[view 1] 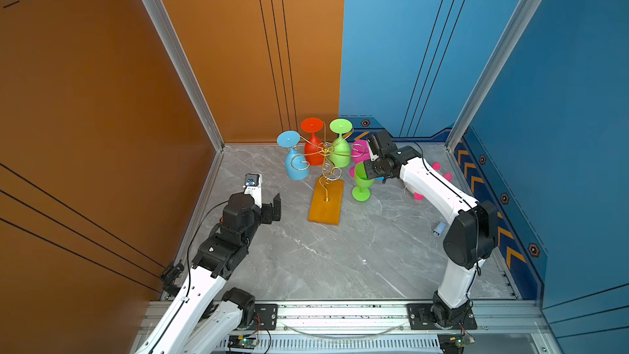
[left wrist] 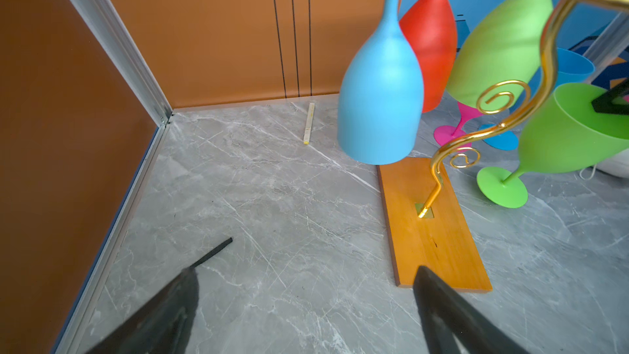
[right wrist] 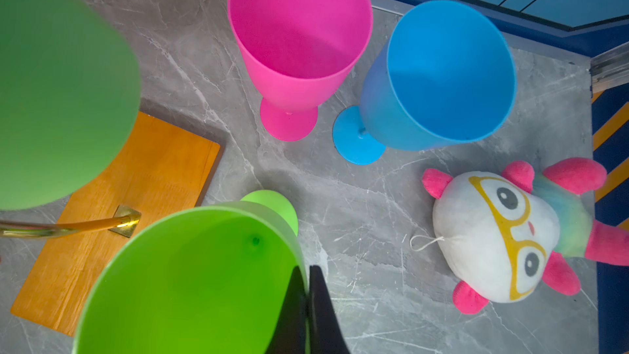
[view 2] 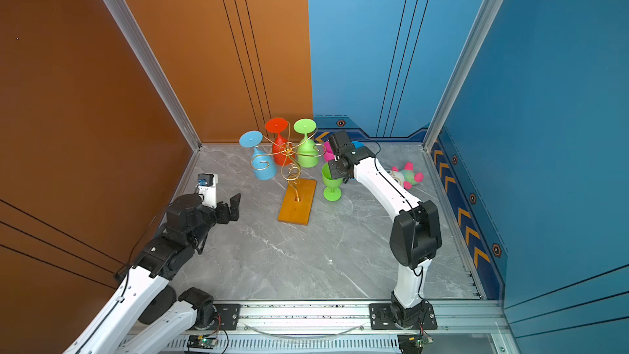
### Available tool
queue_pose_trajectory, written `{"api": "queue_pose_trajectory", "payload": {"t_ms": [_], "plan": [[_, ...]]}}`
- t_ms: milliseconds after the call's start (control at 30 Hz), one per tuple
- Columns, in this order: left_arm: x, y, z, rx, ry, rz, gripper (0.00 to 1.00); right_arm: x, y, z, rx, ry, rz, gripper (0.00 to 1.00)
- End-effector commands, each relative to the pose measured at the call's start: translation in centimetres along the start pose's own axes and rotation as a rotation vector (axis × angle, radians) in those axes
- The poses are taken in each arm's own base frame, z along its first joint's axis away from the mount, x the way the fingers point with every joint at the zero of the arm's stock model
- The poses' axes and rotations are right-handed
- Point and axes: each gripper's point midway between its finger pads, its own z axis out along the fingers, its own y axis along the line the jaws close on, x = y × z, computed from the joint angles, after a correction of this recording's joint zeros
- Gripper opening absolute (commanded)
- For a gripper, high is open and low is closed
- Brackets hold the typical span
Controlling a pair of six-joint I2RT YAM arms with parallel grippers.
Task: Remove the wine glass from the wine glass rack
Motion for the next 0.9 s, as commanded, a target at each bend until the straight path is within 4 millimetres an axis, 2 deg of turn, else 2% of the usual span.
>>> {"api": "queue_pose_trajectory", "payload": {"t_ms": [0,233,267,767,867], "plan": [[-0.4,0.3,0.1,0.015,0.009,-0.084,0.98,-1.8,0.0,0.6,0.009,-0.046,-0.001,0.00],[0.2,2.0,1.0,-0.031,0.040,-0.146,0.98,-1.4,0.0,2.9,0.018,-0.026,0.012,0.00],[0.3,2.2,1.1,-0.035,0.044,-0.155,0.98,-2.4,-0.1,2.5,0.017,-0.050,0.019,0.00],[0.6,2.8,1.5,-0.044,0.060,-0.186,0.99,-3.0,-0.8,3.5,0.022,-0.048,0.051,0.00],[0.7,2.9,1.5,-0.046,0.061,-0.187,0.99,-3.0,-1.0,3.6,0.020,-0.045,0.057,0.03]]}}
